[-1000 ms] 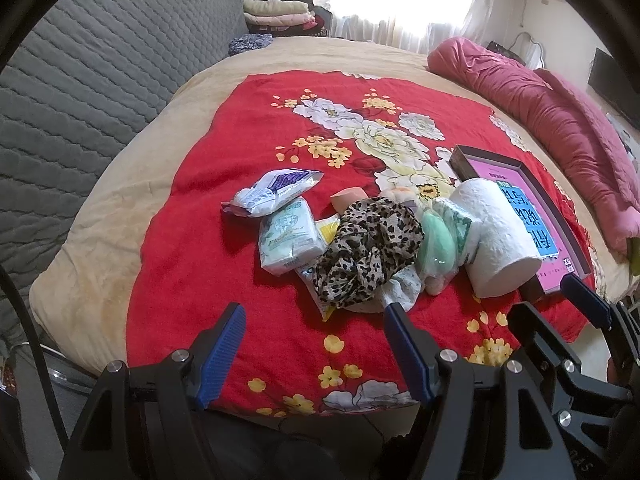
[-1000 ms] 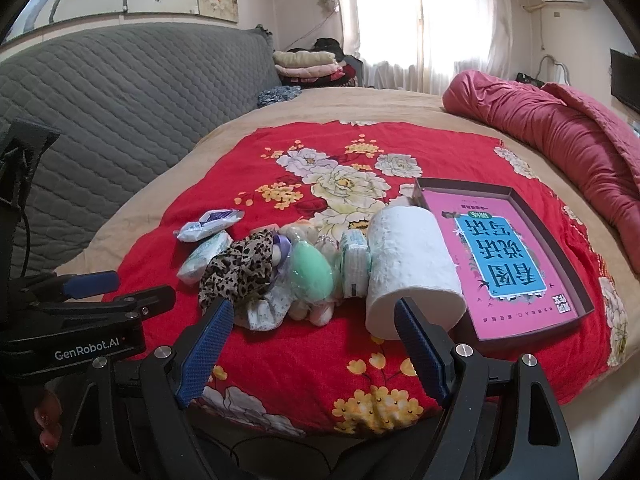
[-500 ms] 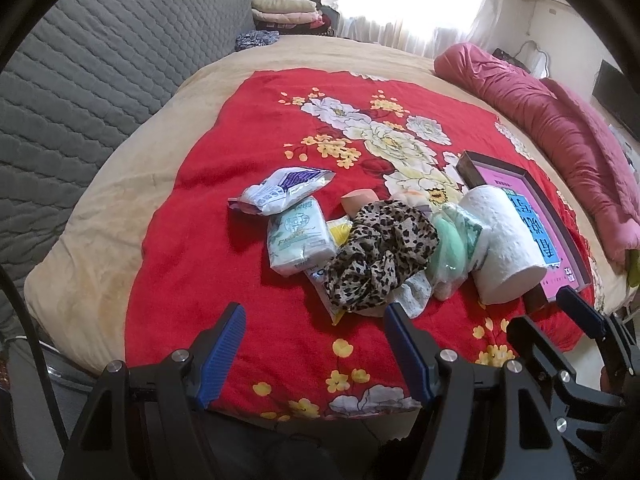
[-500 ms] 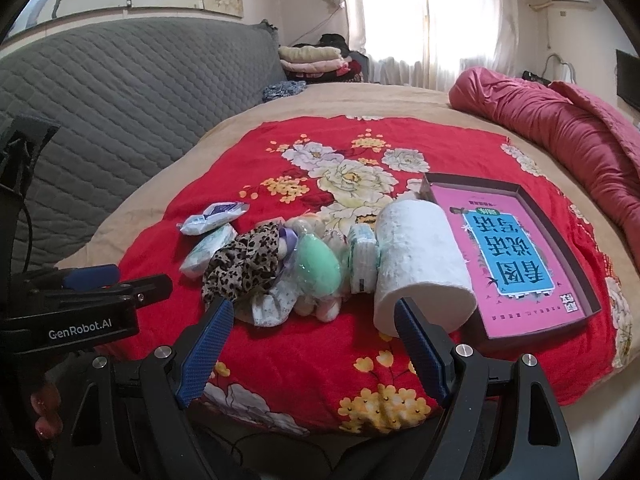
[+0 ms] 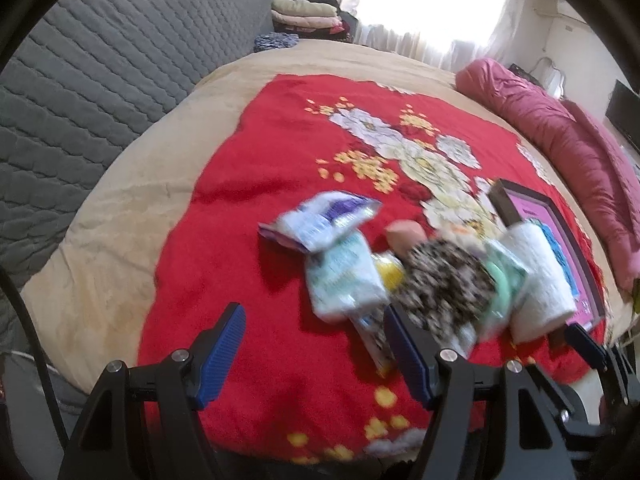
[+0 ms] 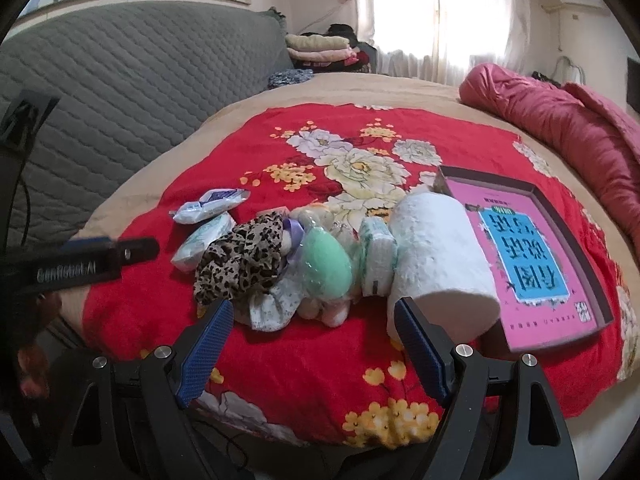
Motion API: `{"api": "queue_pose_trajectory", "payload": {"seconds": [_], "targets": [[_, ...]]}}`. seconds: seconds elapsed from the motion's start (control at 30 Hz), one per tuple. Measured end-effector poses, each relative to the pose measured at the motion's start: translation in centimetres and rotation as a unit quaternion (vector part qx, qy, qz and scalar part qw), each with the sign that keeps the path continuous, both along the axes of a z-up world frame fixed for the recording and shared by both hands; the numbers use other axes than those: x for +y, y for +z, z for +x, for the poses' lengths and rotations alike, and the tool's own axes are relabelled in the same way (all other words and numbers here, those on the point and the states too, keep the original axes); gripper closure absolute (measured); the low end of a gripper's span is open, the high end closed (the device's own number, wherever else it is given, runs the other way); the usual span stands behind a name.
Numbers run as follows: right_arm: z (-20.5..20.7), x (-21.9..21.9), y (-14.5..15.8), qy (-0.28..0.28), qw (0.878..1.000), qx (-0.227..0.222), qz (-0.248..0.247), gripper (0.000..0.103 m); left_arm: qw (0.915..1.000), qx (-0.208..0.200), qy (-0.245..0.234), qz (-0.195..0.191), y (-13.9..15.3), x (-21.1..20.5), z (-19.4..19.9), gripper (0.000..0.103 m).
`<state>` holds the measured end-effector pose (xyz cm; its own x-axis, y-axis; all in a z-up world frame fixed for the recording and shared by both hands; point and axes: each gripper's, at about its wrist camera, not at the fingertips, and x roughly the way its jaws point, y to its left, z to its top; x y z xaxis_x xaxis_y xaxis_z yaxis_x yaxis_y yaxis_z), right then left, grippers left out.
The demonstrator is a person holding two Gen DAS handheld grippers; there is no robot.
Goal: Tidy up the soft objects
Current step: 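Grasp the white-and-purple wipes packet with the left gripper while the right gripper grasps the green sponge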
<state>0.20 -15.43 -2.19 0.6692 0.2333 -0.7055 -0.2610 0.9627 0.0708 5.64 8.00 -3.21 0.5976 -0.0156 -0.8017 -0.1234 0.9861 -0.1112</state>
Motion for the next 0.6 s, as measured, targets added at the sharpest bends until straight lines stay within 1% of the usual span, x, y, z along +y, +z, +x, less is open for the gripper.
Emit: {"api": "queue_pose_trajectory", "payload": {"seconds": [0.1, 0.17, 0.23, 0.3, 0.37, 0.47, 0.6], "targets": [[0.6, 0.6, -0.4, 0.01, 1.0, -0.005, -0.011, 0.02, 1.0, -0.002, 0.005, -0.008, -0.2, 1.6, 1.7, 0.032], [1.0, 1.0, -0.7, 0.017, 1.0, -0.007, -0.019, 0.02, 1.0, -0.003, 0.0, -0.003, -0.4, 2.3, 2.8, 0.032], [1.4, 1.2, -1.1, 0.019, 1.0, -0.005, -0.023, 0.02, 0.9998, -0.005, -0.02, 0.001, -0.4, 2.5, 4.0, 0.032], [1.8, 1.3, -1.5, 0.02, 0.999, -0.001, -0.025, 0.02, 0.9989, -0.009, -0.047, 0.007, -0.5, 2.3, 5.4, 0.029], [2.1, 1.3, -1.8, 0.021, 0.999, 0.004, -0.026, 0.02, 0.9978, -0.014, -0.062, 0.017, -0.7, 2.0, 6.4, 0.025], [2.5, 1.3, -2.1, 0.021, 0.999, 0.006, -0.028, 0.02, 0.9967, -0.001, -0.081, 0.014, -1.7, 2.1, 8.7, 0.025], [2.9, 1.5, -2.3, 0.028, 0.999, 0.001, -0.034, 0.02, 0.9956, 0.022, -0.087, 0.025, -3.4, 2.1, 10.6, 0.025]]}}
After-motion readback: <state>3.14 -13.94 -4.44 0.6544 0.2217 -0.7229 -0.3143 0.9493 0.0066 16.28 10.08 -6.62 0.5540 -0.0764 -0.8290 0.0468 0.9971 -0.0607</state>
